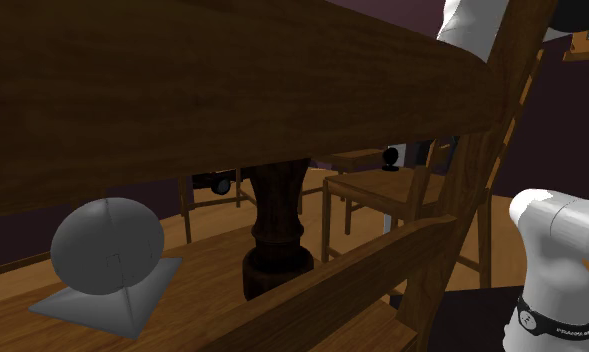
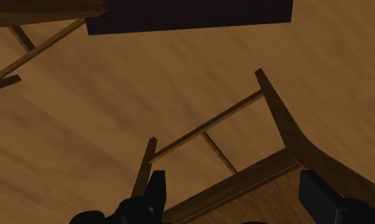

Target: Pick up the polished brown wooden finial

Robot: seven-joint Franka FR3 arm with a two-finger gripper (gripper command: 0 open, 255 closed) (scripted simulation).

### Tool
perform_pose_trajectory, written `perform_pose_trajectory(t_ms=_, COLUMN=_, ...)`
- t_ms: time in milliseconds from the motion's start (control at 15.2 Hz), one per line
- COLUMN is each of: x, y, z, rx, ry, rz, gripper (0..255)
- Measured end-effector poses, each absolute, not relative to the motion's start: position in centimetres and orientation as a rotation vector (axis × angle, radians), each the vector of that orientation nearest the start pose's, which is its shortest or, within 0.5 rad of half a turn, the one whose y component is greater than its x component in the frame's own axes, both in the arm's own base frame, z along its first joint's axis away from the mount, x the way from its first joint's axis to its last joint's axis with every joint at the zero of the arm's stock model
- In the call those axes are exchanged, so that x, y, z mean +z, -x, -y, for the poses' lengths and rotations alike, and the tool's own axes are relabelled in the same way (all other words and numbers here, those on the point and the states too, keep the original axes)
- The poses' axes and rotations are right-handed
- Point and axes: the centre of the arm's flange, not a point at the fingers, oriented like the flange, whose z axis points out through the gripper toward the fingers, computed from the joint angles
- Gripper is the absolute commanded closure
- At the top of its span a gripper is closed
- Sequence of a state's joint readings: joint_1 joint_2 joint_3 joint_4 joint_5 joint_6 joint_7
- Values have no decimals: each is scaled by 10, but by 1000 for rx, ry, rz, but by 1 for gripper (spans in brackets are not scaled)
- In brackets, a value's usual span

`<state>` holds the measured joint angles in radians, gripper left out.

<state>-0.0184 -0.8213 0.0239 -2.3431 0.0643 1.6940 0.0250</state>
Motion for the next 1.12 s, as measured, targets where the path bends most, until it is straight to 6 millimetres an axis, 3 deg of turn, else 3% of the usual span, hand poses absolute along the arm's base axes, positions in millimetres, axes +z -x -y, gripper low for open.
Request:
perform_pose_trajectory(t_ms=264, x=606, y=-322, z=-8, rx=-356, ry=3062, rz=29, gripper=0)
perform_pose_trajectory(t_ms=792, x=558, y=-390, z=-10, rx=-710, ry=2945, rz=302, gripper=0)
perform_pose_trajectory(t_ms=1122, x=538, y=-433, z=-18, rx=-925, ry=2837, rz=470, gripper=0)
